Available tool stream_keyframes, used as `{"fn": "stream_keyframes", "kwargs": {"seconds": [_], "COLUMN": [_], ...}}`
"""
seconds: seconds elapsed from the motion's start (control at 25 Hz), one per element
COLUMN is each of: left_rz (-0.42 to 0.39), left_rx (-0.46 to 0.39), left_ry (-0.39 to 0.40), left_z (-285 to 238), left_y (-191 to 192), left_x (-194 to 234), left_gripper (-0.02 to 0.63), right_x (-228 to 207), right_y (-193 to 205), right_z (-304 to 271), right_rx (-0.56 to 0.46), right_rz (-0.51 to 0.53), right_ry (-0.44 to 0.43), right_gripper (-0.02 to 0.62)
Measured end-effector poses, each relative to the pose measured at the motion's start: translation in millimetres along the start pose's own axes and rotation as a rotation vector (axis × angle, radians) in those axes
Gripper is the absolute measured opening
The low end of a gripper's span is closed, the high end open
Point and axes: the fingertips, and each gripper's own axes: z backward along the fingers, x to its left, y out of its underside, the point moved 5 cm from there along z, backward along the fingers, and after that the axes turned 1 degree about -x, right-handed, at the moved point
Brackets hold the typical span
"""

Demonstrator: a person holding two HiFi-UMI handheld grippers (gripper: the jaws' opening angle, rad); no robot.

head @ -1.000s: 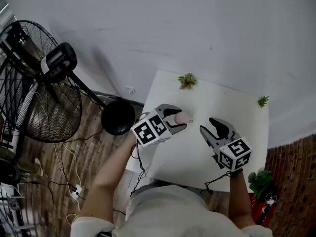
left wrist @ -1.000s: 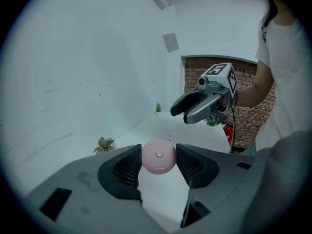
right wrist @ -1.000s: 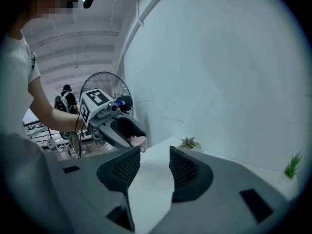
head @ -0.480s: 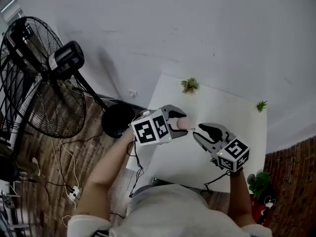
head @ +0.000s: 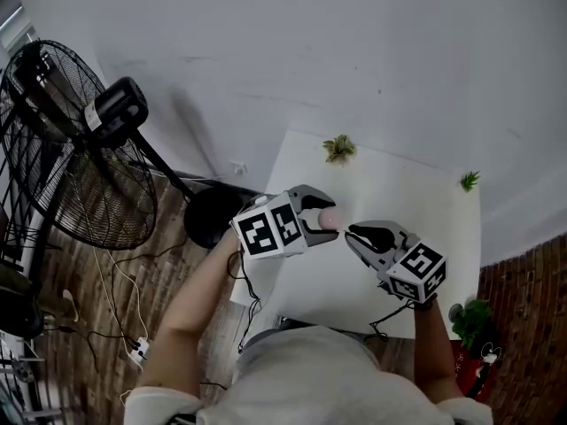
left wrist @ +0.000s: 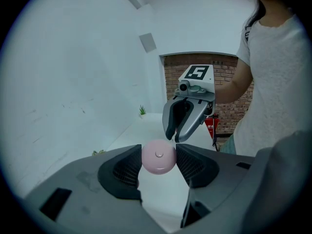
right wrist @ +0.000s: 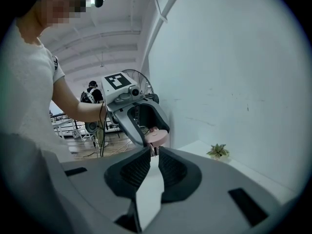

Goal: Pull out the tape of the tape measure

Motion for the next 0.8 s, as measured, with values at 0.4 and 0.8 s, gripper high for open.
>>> {"fn": "stream_keyframes", "kwargs": {"seconds": [0.4,0.8], "left_rz": [0.018,0.016], "left_rx": [-0.021,-0.014], "left_ry": [-0.001,0.012], "left_z": [1.1,-7.5], "left_y": [-1.8,-2.7], "left_x": [0.2,-1.8], "left_gripper": [0.219,0.219], "right_x": [2.1,-1.7], "right_y": [-0.7,4.7], "right_z": [2.1,10.0], "right_rx": [-0.020,-0.020], "right_rz": [0.003,-0.009], "right_ry": [-0.009,0.000], "right_gripper": [0.008,0.008]}}
